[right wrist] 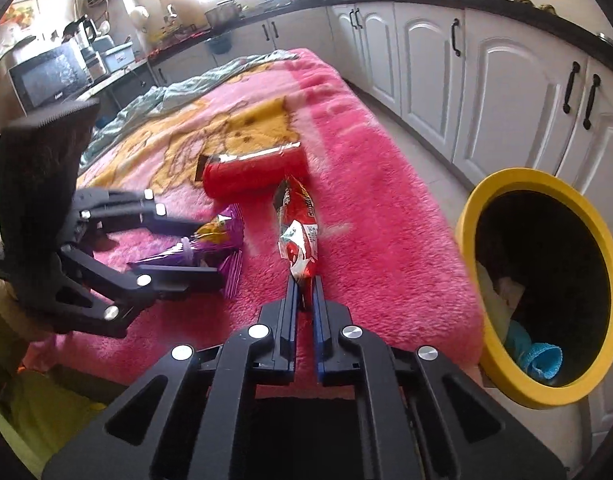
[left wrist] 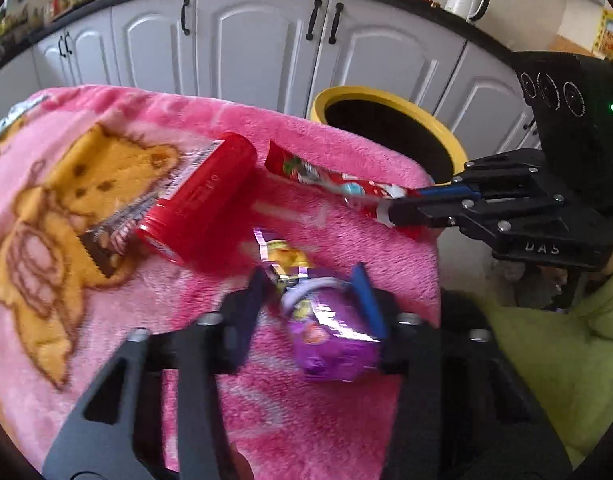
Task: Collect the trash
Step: 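Grasp the purple candy wrapper with the left tool while the right tool grasps the red snack-stick wrapper, then carry the purple wrapper and red snack-stick wrapper over the bin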
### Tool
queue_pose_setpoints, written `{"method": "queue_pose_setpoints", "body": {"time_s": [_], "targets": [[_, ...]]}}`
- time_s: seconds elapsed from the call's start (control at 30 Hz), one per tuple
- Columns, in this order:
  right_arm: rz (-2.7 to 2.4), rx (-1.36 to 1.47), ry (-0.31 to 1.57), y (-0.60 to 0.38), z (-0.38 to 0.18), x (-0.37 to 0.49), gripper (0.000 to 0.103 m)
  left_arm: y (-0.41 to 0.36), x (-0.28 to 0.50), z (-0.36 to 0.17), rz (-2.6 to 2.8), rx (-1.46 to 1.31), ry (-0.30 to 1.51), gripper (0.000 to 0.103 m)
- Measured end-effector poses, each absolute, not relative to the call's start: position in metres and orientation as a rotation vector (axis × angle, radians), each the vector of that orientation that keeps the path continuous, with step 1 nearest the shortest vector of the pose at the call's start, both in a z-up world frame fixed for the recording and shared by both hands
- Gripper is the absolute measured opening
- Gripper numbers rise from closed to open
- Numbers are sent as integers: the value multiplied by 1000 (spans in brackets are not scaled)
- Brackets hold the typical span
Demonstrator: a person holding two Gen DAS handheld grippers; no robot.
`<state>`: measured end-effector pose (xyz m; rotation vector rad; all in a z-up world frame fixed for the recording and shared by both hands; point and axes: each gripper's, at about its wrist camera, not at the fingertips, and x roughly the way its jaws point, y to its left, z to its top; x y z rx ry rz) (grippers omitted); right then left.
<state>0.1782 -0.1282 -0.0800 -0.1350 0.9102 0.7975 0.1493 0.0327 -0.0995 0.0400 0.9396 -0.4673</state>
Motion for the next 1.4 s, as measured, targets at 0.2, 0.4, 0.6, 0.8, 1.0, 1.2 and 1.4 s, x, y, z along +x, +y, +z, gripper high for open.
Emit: {"method": "queue_pose_setpoints", "body": {"time_s": [0.2, 0.4, 0.6, 0.8, 1.0, 1.2, 1.4], "targets": [[794, -110, 868, -137, -63, 177, 7, 25, 144, -95, -434, 58, 937, 27], [802, -101, 814, -143, -42, 173, 7, 26, 144, -77, -395, 18, 891, 26], [781, -74, 761, -156, -20, 176, 7, 18, 152, -50, -380, 3, 833, 26], [726, -28, 709, -185, 0, 183, 7, -3, 161, -24, -398, 3, 771, 26], [652, 25, 666, -223, 14, 194, 7, -31, 177, -4, -424, 13, 729, 26], [576, 73, 628, -264, 24, 202, 7, -59, 189, 8, -458, 20, 700, 26], [495, 103, 612, -298, 24, 206, 7, -87, 200, 15, -491, 28, 683, 26]]}}
